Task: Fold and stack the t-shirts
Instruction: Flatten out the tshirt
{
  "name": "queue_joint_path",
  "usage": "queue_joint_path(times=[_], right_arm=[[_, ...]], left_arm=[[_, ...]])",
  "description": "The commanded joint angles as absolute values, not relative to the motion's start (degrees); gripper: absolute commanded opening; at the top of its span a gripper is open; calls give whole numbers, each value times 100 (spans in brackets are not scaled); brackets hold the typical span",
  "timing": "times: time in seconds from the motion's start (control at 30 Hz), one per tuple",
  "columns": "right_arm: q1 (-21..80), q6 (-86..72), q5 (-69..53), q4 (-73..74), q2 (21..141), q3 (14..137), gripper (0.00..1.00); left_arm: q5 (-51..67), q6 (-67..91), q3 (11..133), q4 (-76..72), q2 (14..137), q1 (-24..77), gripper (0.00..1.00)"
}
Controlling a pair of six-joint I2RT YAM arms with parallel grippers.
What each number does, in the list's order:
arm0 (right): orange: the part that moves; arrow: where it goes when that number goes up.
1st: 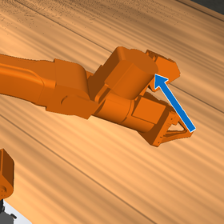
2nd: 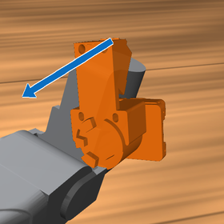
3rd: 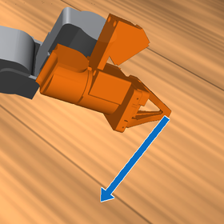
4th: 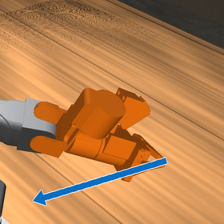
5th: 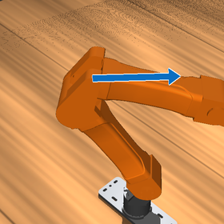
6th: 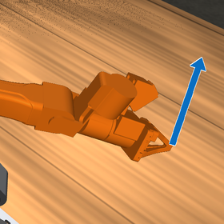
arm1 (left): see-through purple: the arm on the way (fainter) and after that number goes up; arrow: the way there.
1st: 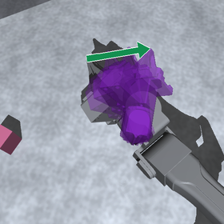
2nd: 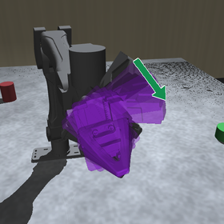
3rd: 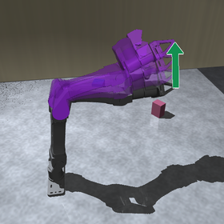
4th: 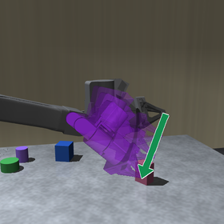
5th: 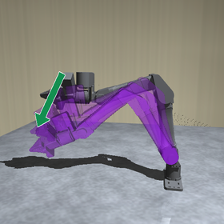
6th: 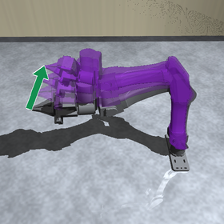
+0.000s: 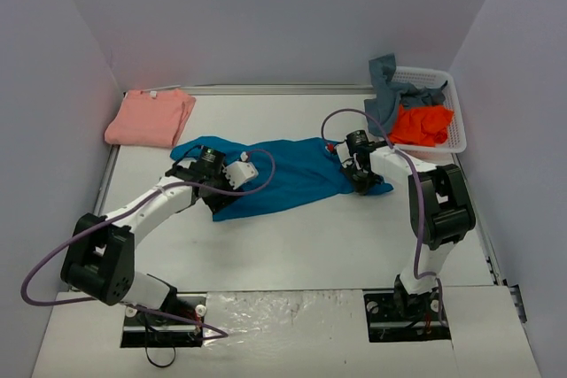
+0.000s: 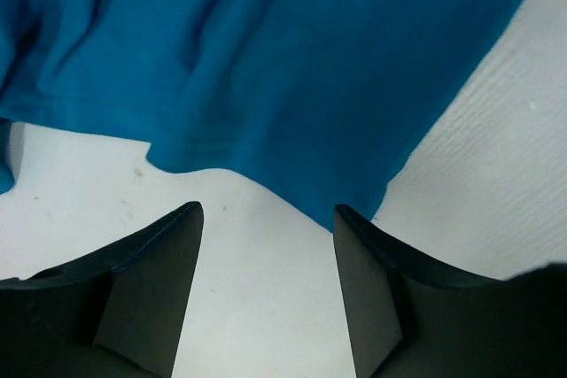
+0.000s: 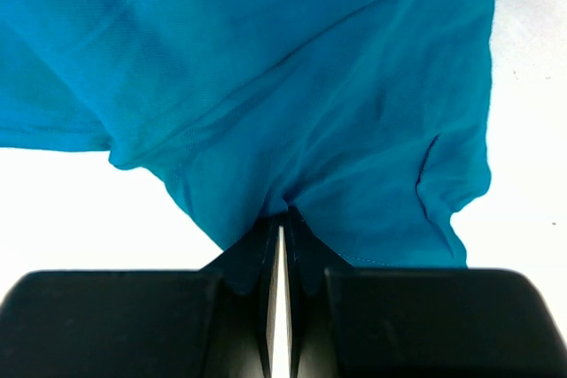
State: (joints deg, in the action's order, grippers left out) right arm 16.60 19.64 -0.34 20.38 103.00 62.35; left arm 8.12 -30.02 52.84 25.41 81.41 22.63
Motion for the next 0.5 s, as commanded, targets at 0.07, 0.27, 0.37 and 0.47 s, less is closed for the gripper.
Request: queue_joint_path(times=[0.07, 0.27, 0.37, 0.47], right_arm=[[1705, 1960, -18, 2250, 10283, 6170, 0], [1705, 1960, 141, 2250, 10283, 6152, 0], [1705, 1969, 158, 2241, 10283, 6144, 0], [1705, 1960, 176, 2250, 10292, 6135, 0]], left_arm=[[756, -3208, 5089, 2496, 7919, 2689, 60], [290, -3147, 4948, 2373, 8165, 3006, 62], [386, -3164, 4922, 2460, 8209, 3015, 62], [343, -3173, 4800, 2383, 8253, 3032, 63]])
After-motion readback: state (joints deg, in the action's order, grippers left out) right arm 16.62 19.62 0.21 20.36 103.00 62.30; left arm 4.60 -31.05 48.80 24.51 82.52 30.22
